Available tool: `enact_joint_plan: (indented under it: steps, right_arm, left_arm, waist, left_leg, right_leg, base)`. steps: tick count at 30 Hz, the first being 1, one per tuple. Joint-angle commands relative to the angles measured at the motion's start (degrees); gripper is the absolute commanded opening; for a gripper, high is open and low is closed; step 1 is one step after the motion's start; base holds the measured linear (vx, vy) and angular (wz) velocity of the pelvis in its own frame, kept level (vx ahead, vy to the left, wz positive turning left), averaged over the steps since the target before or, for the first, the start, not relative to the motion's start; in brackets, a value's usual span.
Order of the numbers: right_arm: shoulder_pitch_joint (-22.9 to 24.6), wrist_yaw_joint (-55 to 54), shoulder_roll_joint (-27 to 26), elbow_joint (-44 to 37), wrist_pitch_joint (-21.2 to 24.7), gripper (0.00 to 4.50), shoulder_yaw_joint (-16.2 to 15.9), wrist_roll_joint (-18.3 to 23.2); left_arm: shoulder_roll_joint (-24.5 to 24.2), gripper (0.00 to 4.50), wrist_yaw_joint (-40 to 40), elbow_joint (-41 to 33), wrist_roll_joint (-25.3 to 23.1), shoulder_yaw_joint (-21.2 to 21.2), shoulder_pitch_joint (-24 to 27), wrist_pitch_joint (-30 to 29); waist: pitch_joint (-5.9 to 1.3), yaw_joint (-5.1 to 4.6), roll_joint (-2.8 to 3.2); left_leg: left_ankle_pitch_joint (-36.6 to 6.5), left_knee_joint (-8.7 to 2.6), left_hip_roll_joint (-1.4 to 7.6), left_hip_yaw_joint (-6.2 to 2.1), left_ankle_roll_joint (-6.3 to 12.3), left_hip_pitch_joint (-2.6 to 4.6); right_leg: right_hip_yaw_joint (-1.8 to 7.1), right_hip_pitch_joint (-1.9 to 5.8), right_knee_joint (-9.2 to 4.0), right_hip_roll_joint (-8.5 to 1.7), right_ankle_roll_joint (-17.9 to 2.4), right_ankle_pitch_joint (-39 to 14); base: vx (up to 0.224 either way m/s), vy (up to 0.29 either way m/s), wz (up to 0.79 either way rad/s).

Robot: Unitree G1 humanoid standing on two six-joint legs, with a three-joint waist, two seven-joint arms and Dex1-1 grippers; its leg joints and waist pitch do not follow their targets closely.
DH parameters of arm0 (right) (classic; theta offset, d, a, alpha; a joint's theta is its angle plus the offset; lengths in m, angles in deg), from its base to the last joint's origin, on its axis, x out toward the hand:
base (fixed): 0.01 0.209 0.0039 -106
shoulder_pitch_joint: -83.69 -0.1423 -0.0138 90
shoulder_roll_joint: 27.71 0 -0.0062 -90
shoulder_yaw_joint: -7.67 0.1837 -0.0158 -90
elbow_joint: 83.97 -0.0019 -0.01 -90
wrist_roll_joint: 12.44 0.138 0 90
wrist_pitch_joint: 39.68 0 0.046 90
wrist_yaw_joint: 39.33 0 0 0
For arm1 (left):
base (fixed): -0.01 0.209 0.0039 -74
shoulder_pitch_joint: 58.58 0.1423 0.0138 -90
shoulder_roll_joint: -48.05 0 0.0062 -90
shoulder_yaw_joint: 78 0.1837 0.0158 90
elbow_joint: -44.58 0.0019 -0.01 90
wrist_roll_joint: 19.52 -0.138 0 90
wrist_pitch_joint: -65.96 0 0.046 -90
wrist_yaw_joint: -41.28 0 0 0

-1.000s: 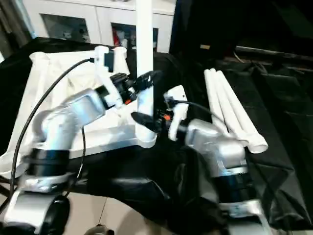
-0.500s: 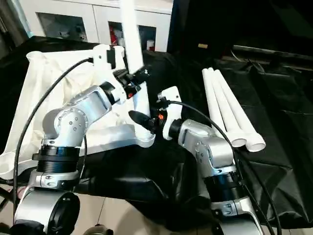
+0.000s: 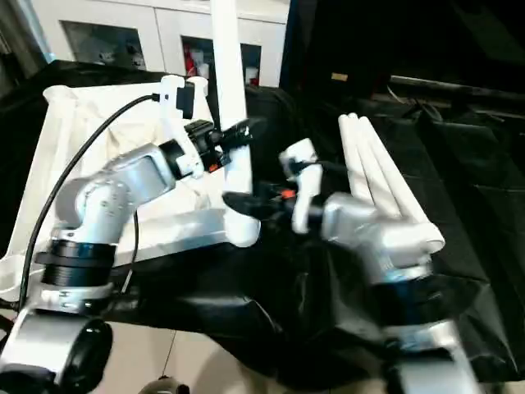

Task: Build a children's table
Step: Pick table leg

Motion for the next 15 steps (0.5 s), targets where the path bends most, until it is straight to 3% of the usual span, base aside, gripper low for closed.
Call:
enact_joint_plan:
  steps: [1,10,15]
  right_arm:
    - [-0.7,2.0,2.0,-0.9,1.1,3.09,0.4,0.7]
    - [-0.5,6.9,4.8,-2.4,3.8,3.09,-1.7,2.6]
    - [0.0,7.0,4.3,-3.1,4.5,2.63,-2.4,3.1]
  left_arm:
    - [-1.1,1.88,-3.9,-1.4,2.0,0.3,-1.7,-1.4]
    - [-0.7,1.88,-10.3,-1.2,7.4,-1.0,-2.1,-3.0]
    - [0.1,1.88,-9.8,-0.6,7.7,-1.6,-2.3,-2.8]
  waist:
    - [-4.43,0.26,-0.19]
    - [-4.48,0.4,-0.31]
    - [-4.49,0.48,-0.44]
  left_leg:
    - [0.9,-3.59,2.11,-0.49,2.49,1.06]
    - [0.9,-3.52,2.15,-0.49,3.11,1.05]
    - [0.7,-3.56,2.19,-0.51,2.8,1.08]
  right_leg:
    - [2.69,3.46,-3.2,-4.47,-15.6,10.7]
    - [2.62,3.48,-3.22,-4.49,-16.5,10.3]
    - [2.63,3.52,-3.3,-4.52,-16.3,9.5]
  base:
    - [0.0,0.0,0.0]
    - [0.0,0.0,0.0]
    - [0.0,0.0,0.0]
